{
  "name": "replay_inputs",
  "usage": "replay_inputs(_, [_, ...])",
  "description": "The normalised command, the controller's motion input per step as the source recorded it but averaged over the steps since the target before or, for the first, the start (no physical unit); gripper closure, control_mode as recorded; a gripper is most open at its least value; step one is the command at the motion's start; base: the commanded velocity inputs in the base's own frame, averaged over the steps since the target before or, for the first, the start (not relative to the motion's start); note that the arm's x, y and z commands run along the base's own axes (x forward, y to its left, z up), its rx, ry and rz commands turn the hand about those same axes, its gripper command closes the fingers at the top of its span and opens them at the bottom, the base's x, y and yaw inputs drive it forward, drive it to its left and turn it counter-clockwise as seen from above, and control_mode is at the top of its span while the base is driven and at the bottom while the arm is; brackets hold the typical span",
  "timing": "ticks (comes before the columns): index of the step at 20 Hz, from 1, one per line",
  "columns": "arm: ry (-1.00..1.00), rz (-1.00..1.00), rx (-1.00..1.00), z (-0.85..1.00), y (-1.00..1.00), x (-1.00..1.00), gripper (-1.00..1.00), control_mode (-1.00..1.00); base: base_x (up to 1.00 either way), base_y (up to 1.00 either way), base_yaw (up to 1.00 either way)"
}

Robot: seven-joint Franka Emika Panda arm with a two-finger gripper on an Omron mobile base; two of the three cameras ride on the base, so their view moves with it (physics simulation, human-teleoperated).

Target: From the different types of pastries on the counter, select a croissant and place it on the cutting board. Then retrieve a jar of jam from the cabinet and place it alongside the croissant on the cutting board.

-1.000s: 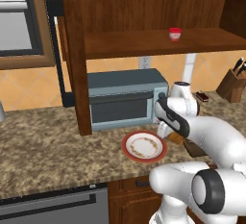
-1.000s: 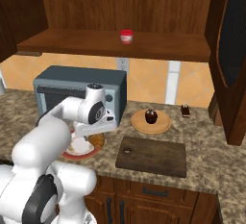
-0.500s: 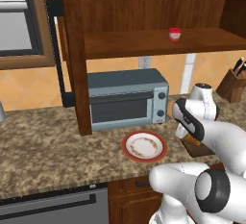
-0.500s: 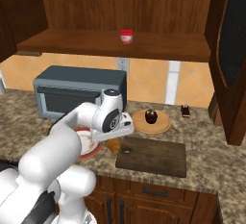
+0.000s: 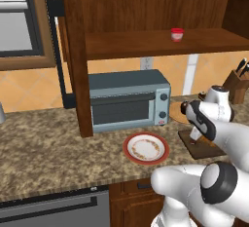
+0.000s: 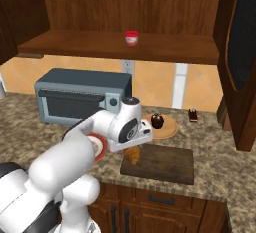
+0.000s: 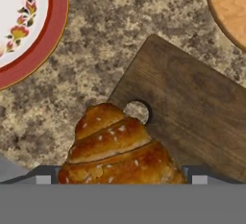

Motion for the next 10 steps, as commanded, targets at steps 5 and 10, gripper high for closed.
replay_inputs(5, [-0.01, 0.0, -0.04, -0.33, -0.05, 0.08, 1.0, -1.0, 0.0, 0.0, 0.0])
replay_inputs(10, [-0.1, 0.0, -0.02, -0.17, -0.09, 0.09, 1.0, -1.0, 0.0, 0.0, 0.0])
